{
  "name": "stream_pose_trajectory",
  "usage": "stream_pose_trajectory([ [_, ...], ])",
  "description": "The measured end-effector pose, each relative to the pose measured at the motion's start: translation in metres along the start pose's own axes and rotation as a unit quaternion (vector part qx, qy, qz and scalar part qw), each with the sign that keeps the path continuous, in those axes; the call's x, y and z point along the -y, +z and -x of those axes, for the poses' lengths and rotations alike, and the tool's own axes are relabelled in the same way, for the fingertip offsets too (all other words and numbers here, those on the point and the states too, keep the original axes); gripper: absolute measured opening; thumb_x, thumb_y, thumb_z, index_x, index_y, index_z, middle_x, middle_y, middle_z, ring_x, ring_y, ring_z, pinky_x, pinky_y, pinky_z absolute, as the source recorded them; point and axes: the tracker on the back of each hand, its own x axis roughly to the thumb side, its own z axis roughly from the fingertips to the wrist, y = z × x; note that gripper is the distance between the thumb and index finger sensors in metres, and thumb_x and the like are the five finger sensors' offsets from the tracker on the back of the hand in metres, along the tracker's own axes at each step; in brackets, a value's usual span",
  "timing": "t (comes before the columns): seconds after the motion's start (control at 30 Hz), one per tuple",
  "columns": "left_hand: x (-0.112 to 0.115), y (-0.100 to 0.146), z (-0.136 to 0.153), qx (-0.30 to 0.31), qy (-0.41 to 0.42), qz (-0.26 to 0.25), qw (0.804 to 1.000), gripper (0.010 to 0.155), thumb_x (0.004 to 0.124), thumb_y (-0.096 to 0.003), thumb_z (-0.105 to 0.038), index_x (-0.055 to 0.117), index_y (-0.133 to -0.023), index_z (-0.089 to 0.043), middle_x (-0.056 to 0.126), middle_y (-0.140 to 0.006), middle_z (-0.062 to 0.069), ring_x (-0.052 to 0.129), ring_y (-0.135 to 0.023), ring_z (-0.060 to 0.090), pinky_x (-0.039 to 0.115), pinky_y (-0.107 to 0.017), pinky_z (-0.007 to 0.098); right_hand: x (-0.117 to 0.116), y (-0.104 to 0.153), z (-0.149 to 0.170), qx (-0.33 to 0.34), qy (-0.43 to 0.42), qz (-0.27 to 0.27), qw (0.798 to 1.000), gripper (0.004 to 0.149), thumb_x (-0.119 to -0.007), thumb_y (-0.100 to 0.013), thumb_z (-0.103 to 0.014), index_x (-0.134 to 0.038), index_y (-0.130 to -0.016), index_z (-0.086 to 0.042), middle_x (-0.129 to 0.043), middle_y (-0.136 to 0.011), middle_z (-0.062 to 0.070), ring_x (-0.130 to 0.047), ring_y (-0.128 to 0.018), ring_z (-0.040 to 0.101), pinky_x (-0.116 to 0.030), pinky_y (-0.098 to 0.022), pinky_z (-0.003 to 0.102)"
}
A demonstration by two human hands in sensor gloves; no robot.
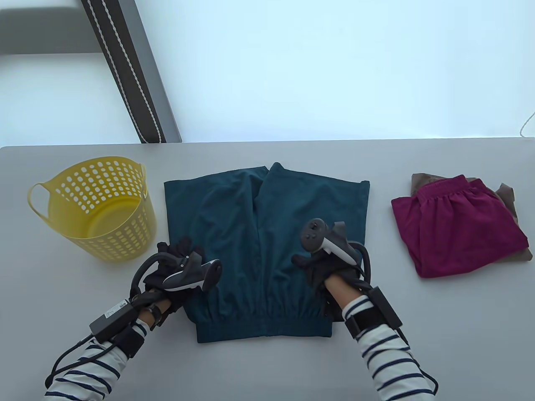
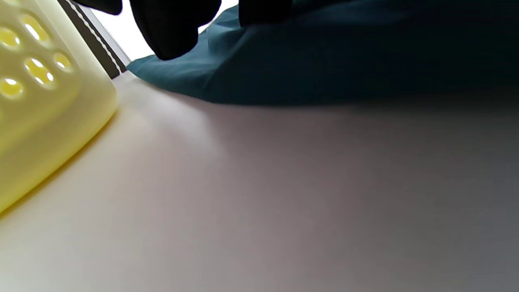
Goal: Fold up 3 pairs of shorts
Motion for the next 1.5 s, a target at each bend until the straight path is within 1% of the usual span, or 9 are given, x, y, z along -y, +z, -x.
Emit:
stream_pose_trajectory([
  [0.13,-0.003,0.019,-0.021,0.052,-0.019,-0.012,0.998,0.079,0.033,-0.0453,-0.056,0.058,-0.106,-0.011,0.051,-0.114,0.036,0.078,-0.095,0.05,0.057,-0.068,0.073,0.001,-0.035,0.004,-0.108,0.055,-0.001,0.993,0.089,-0.052,-0.048,-0.059,-0.049,-0.097,0.015,-0.071,-0.07,0.055,-0.093,-0.048,0.06,-0.088,-0.029,0.049],
  [0.27,-0.007,0.06,-0.064,0.164,-0.027,-0.012,0.986,0.078,0.035,-0.0452,-0.057,0.057,-0.106,-0.014,0.049,-0.116,0.035,0.074,-0.097,0.052,0.054,-0.069,0.074,-0.004,-0.058,0.021,-0.161,0.026,-0.019,0.986,0.093,-0.05,-0.048,-0.058,-0.018,-0.098,0.014,-0.028,-0.085,0.059,-0.048,-0.068,0.08,-0.072,-0.044,0.066],
  [0.53,-0.014,0.097,-0.104,0.295,-0.05,-0.003,0.954,0.073,0.037,-0.043,-0.061,0.057,-0.104,-0.027,0.044,-0.119,0.028,0.068,-0.101,0.054,0.05,-0.071,0.074,-0.022,-0.068,0.026,-0.072,-0.038,0.015,0.997,0.081,-0.043,-0.046,-0.061,0.006,-0.1,-0.024,0.014,-0.097,0.021,0.008,-0.086,0.053,-0.008,-0.061,0.066],
  [0.77,-0.025,0.059,-0.057,0.067,-0.137,-0.162,0.975,0.084,0.04,-0.0498,-0.048,0.014,-0.107,0.007,0.042,-0.115,0.039,0.072,-0.098,0.055,0.053,-0.069,0.074,-0.007,-0.042,0.023,-0.018,-0.029,0.107,0.994,0.086,-0.042,-0.047,-0.06,0.011,-0.098,-0.015,0.011,-0.097,0.024,-0.001,-0.087,0.056,-0.017,-0.062,0.065],
  [0.93,-0.001,0.02,-0.027,-0.034,-0.309,0.034,0.95,0.063,0.054,-0.0526,-0.036,0.029,-0.109,-0.023,0.041,-0.116,0.039,0.072,-0.099,0.051,0.055,-0.07,0.071,0.013,-0.013,0.018,-0.034,0.053,0.083,0.995,0.074,-0.055,-0.051,-0.05,-0.057,-0.1,0.005,-0.074,-0.085,0.039,-0.085,-0.066,0.056,-0.077,-0.043,0.056],
  [1.0,0.008,0.019,-0.023,-0.027,-0.312,0.089,0.946,0.056,0.055,-0.0526,-0.035,0.045,-0.107,-0.026,0.044,-0.117,0.034,0.073,-0.1,0.049,0.056,-0.071,0.069,0.007,-0.015,0.017,-0.047,0.099,0.031,0.994,0.074,-0.056,-0.051,-0.05,-0.067,-0.094,0.009,-0.086,-0.074,0.037,-0.096,-0.055,0.05,-0.084,-0.034,0.051],
  [1.27,0.018,0.056,0.003,0.071,-0.183,0.115,0.974,0.073,0.05,-0.0436,-0.059,0.042,-0.106,-0.023,0.04,-0.12,0.027,0.069,-0.103,0.048,0.054,-0.073,0.069,-0.012,-0.043,-0.002,-0.059,0.139,-0.012,0.988,0.092,-0.053,-0.049,-0.053,-0.036,-0.096,0.024,-0.051,-0.079,0.061,-0.07,-0.064,0.073,-0.07,-0.045,0.066],
  [1.4,0.041,0.073,0.017,0.108,-0.074,0.134,0.982,0.079,0.049,-0.0394,-0.064,0.026,-0.105,-0.026,0.032,-0.12,0.027,0.064,-0.106,0.051,0.051,-0.074,0.07,-0.028,-0.059,0.001,-0.042,0.053,-0.037,0.997,0.087,-0.037,-0.049,-0.05,0.007,-0.095,0.01,0.005,-0.088,0.048,-0.006,-0.079,0.07,-0.021,-0.058,0.071],
  [1.5,0.05,0.077,0.019,0.101,-0.076,0.11,0.986,0.081,0.047,-0.0382,-0.064,0.018,-0.104,-0.028,0.026,-0.12,0.027,0.059,-0.107,0.053,0.05,-0.074,0.07,-0.029,-0.06,0.005,-0.031,0.013,-0.022,0.999,0.086,-0.038,-0.049,-0.051,0.011,-0.095,0.003,0.014,-0.089,0.039,0.006,-0.08,0.063,-0.009,-0.058,0.066],
])
